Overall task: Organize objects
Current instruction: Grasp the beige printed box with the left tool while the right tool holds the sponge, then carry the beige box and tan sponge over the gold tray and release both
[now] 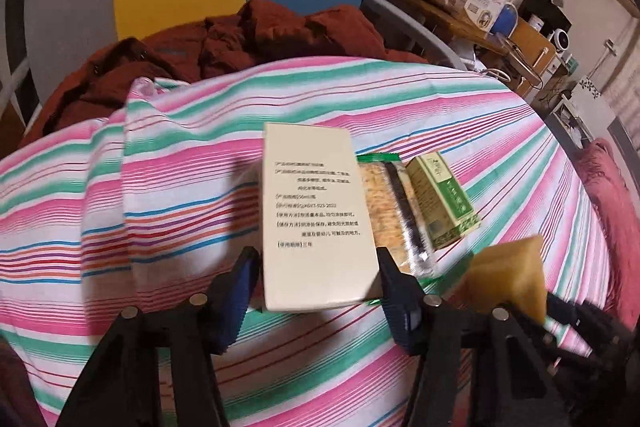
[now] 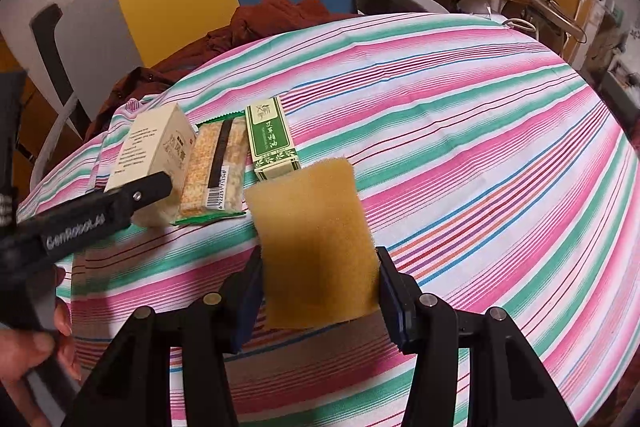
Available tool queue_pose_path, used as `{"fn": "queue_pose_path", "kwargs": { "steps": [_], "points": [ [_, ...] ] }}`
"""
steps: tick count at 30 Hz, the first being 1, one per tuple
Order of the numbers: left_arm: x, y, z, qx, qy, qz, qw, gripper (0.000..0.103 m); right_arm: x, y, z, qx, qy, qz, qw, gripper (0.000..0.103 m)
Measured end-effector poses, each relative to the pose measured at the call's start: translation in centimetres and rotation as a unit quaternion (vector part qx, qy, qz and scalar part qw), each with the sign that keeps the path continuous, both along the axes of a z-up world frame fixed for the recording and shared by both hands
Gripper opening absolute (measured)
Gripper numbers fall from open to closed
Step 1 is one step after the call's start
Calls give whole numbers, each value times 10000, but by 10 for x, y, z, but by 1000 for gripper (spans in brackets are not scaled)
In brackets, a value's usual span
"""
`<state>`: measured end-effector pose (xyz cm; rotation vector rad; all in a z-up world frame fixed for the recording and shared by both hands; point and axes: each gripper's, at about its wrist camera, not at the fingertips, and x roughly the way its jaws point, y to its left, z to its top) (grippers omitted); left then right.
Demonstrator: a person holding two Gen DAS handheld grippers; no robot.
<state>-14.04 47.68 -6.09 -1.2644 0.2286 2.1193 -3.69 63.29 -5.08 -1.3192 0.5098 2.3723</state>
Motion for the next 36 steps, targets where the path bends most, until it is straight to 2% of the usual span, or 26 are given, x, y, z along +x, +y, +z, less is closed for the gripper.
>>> {"fn": "queue_pose_path", "kwargs": {
  "steps": [9, 16, 20, 28, 32, 36],
  "points": [
    [42, -59, 2, 308, 307, -34, 9990, 56, -1, -8, 1, 33, 98, 173, 9998, 52],
    [74, -99, 3, 569, 233, -31, 9981, 56, -1, -16, 0, 123, 100, 325, 9993, 52],
    [87, -112, 4, 554, 253, -21, 9981, 54, 1, -19, -3, 128, 35, 383, 9992, 52],
    [102, -155, -3, 882, -165, 308, 9955, 51, 7, -25, 1, 230, 176, 424, 9987, 52],
    [110, -181, 3, 1074, -181, 418, 9932, 51, 7, -40, 6, 376, 327, 637, 9967, 52],
    [121, -205, 12, 1188, -130, 456, 9918, 51, 4, -63, 8, 444, 439, 1095, 9920, 52]
  ]
}}
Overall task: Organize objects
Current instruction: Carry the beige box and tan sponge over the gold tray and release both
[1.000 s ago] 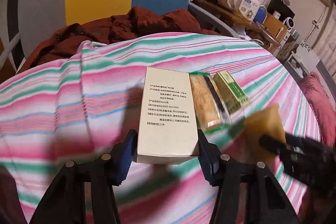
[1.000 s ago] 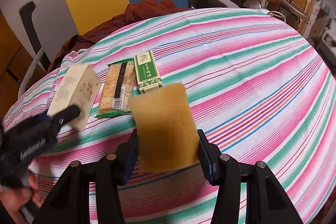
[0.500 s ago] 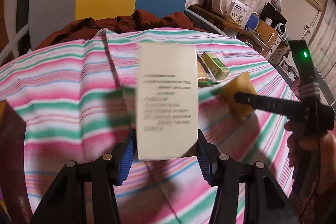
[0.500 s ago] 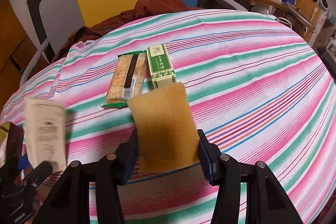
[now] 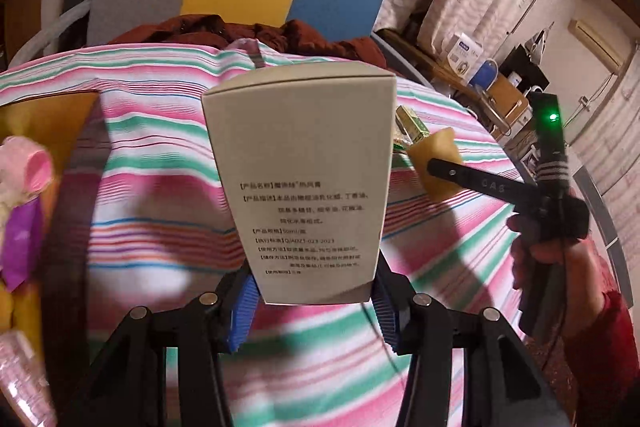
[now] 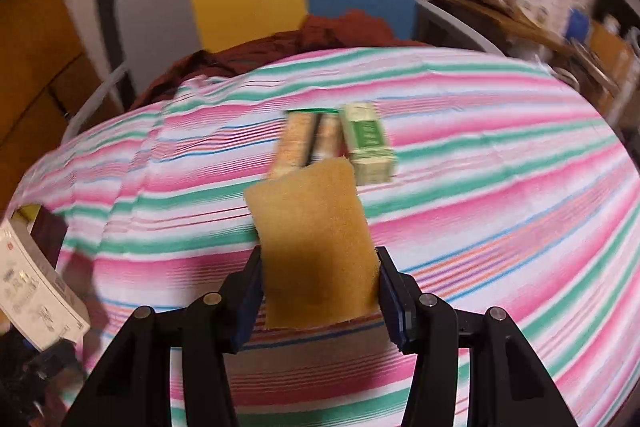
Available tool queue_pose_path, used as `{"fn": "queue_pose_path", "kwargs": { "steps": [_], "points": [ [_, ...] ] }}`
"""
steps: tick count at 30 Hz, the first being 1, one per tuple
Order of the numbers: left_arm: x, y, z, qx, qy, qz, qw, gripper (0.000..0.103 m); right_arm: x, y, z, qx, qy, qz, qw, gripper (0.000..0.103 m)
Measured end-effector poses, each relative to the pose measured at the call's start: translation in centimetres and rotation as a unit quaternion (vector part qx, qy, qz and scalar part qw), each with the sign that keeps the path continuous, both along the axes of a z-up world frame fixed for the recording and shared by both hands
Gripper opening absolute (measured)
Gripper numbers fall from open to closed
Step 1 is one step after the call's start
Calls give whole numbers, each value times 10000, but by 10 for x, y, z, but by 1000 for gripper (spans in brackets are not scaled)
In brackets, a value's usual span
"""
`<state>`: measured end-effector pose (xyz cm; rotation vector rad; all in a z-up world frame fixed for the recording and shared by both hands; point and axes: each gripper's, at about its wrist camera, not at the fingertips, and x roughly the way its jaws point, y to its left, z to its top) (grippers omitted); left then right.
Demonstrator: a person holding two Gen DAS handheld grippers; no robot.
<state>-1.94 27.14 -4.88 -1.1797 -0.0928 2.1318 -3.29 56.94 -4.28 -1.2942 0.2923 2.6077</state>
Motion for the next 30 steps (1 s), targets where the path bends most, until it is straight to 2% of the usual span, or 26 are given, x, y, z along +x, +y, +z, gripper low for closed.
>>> {"fn": "queue_pose_path", "kwargs": {
  "steps": [2, 7, 12, 16, 23, 30],
  "points": [
    [5, -11, 6, 52, 30, 20, 10000, 51, 0, -18, 3, 202, 51, 297, 9993, 52],
    [19, -46, 17, 90, 105, 38, 9999, 51, 5, -54, 14, 213, 213, 745, 9968, 52],
    [28, -85, 26, 168, 70, 183, 9997, 51, 16, -96, 25, -370, 322, 1092, 9928, 52],
    [37, -121, 33, 206, 77, 341, 9992, 51, 24, -142, 41, -455, 482, 1590, 9851, 52],
    [48, -161, 39, -122, -10, 327, 9994, 51, 28, -225, 68, -890, 705, 2401, 9641, 52],
    [53, -195, 30, -459, -244, 450, 9976, 51, 14, -287, 71, -969, 635, 2842, 9517, 52]
  ]
}}
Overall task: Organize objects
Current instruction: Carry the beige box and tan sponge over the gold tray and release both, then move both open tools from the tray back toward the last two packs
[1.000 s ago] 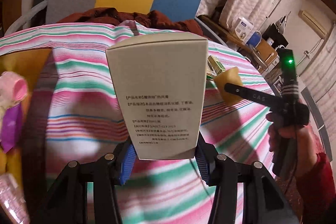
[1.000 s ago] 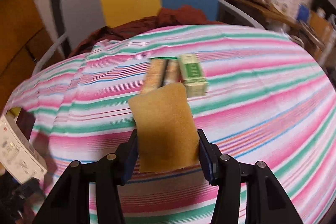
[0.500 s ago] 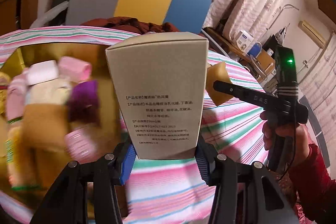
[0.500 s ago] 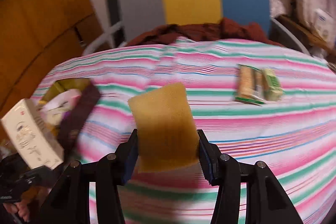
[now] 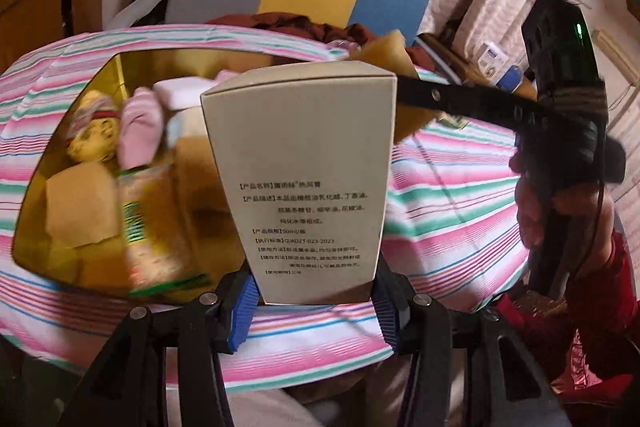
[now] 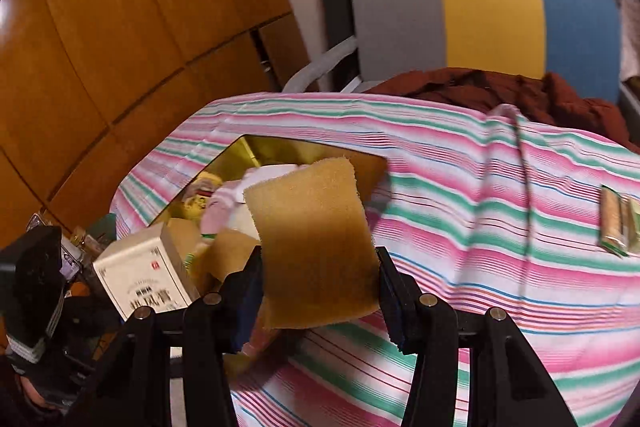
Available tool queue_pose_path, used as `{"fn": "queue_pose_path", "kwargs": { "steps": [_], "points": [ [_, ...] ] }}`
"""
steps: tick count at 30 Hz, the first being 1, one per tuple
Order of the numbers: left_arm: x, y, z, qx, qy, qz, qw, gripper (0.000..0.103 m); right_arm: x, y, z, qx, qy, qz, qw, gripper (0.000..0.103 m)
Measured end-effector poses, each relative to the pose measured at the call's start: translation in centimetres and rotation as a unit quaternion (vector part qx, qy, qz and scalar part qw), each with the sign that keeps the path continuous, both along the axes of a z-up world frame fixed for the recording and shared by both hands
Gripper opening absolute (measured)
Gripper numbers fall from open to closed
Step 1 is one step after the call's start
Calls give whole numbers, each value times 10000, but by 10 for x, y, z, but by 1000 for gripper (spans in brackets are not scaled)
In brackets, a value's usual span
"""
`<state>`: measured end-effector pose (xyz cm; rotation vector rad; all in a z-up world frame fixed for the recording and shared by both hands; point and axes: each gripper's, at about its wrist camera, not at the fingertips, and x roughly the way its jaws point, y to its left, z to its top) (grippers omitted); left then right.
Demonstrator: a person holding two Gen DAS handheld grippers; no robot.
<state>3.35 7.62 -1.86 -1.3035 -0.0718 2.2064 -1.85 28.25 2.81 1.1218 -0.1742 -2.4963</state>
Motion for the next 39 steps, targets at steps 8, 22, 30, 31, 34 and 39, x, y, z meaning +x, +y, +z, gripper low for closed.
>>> {"fn": "queue_pose_path", "kwargs": {
  "steps": [8, 22, 30, 31, 34, 39],
  "points": [
    [-20, -22, -12, -379, -449, 293, 9978, 57, -40, -35, -10, -102, -101, -304, 9994, 75],
    [-25, -46, 8, 256, -45, 866, 9959, 61, -23, -33, -12, 46, -68, -204, 9998, 70],
    [-25, -35, 18, 318, 127, 993, 9945, 62, -18, -21, -12, -8, -72, -301, 9995, 70],
    [-23, -33, 20, 388, 183, 972, 9943, 62, -17, -17, -12, -19, -71, -338, 9994, 70],
    [-20, -23, 29, 499, 372, 868, 9943, 63, -15, -1, -10, 23, -41, -497, 9988, 70],
    [-18, 5, 41, 526, 553, 528, 9957, 72, -12, 37, -14, 119, -121, -915, 9957, 70]
  ]
}}
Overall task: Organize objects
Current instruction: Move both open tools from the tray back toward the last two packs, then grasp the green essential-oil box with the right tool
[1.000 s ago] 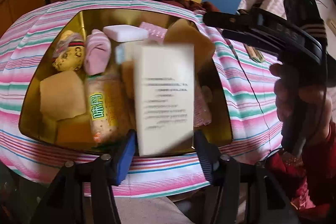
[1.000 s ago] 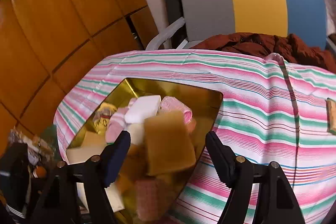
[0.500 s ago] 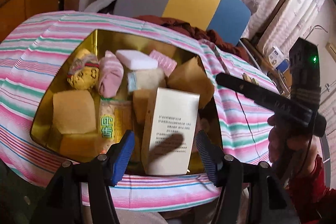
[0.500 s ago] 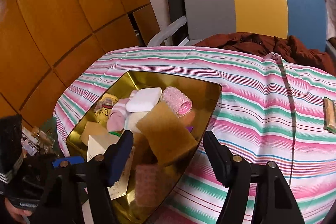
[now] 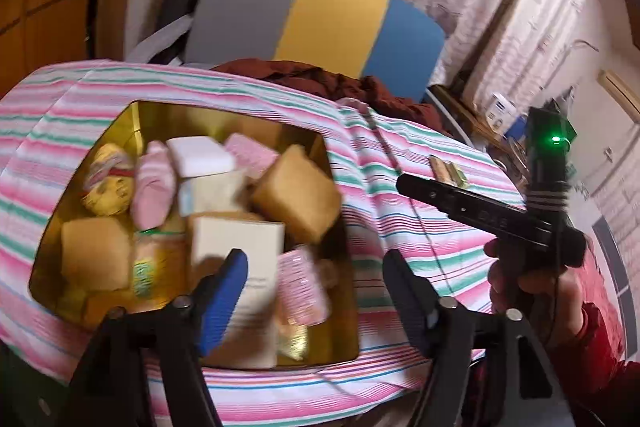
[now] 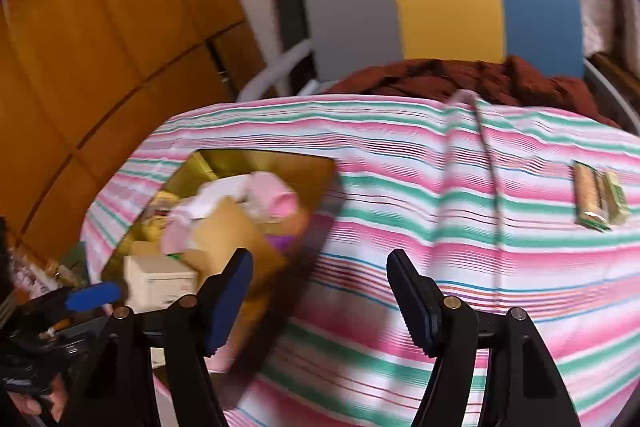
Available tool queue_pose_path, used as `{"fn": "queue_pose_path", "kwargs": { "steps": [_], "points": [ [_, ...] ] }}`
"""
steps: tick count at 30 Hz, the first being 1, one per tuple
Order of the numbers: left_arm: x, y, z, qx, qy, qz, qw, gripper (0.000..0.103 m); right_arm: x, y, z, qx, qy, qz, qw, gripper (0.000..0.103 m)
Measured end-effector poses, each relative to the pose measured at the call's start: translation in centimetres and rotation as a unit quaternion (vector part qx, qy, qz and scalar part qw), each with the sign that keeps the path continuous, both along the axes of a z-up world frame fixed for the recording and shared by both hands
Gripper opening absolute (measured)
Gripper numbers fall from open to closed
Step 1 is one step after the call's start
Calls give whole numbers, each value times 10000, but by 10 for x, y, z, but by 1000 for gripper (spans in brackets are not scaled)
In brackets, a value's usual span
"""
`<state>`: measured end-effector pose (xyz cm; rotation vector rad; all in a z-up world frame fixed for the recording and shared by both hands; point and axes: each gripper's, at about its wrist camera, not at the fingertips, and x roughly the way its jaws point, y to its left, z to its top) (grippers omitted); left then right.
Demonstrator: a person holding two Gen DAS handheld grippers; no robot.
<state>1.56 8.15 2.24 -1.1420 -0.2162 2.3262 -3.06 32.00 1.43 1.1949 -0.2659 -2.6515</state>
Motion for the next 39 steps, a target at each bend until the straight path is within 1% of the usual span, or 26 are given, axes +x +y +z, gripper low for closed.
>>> {"fn": "queue_pose_path", "kwargs": {
  "steps": [4, 8, 13, 21, 26, 35, 39],
  "points": [
    [-1, 26, 1, -53, -32, -263, 9996, 72, 0, 37, -8, 72, -156, -465, 9988, 70],
    [-2, 55, -2, -142, -129, -548, 9983, 72, 3, 80, -16, 205, -248, -957, 9949, 70],
    [-4, 84, -8, -195, -276, -780, 9964, 72, 7, 123, -22, 296, -350, -1375, 9894, 71],
    [-7, 129, -15, -341, -403, -1086, 9927, 72, 6, 175, -28, 605, -437, -1786, 9811, 72],
    [-10, 147, -18, -407, -465, -1208, 9908, 72, 0, 198, -34, 754, -489, -1950, 9767, 72],
    [-18, 174, -33, -527, -645, -1329, 9876, 72, -4, 234, -45, 746, -574, -2213, 9706, 72],
    [-22, 185, -39, -565, -709, -1347, 9867, 72, -11, 263, -44, 764, -542, -2509, 9635, 72]
  ]
}}
